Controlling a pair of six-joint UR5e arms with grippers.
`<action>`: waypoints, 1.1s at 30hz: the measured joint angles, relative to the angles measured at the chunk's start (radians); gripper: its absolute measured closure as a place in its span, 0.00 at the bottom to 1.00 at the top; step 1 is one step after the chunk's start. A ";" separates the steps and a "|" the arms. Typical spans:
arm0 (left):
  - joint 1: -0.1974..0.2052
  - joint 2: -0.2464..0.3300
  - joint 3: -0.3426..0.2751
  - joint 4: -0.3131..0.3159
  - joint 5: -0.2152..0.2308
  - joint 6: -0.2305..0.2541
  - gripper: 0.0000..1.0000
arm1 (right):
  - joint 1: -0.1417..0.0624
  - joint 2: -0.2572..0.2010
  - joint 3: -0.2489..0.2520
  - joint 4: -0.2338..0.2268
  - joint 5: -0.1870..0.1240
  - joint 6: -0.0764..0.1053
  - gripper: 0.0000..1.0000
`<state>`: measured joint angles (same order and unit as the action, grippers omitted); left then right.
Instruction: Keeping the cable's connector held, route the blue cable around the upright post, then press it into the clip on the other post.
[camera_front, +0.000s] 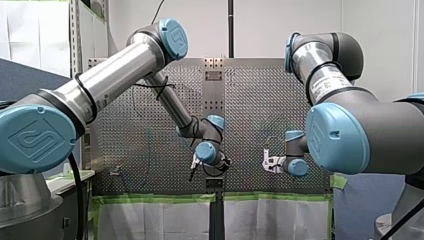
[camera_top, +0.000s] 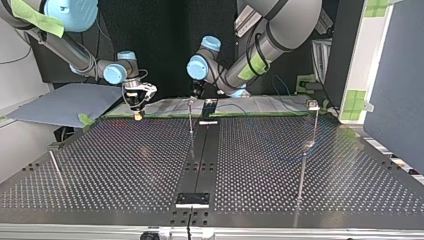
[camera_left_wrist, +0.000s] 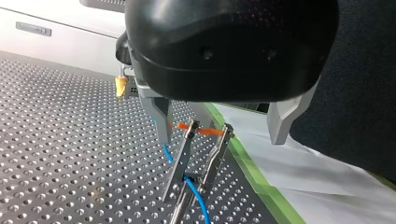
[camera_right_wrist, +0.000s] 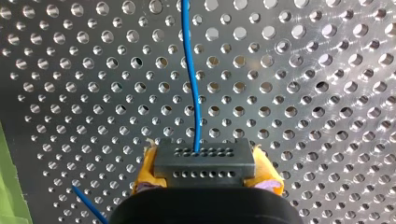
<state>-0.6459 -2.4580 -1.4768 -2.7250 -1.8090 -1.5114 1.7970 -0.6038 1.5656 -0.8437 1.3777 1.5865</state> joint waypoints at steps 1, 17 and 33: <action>0.000 0.000 0.000 0.001 -0.001 -0.002 0.00 | 0.000 0.000 0.000 0.000 0.000 0.000 1.00; -0.014 0.025 -0.027 0.021 -0.033 -0.003 0.00 | 0.000 0.000 0.000 0.003 0.000 0.001 1.00; -0.030 0.165 -0.168 0.160 -0.131 -0.115 0.00 | 0.000 0.000 0.000 0.006 0.000 0.005 1.00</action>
<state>-0.6760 -2.2932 -1.6448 -2.5645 -1.9404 -1.6268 1.7971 -0.6037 1.5657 -0.8375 1.3777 1.5913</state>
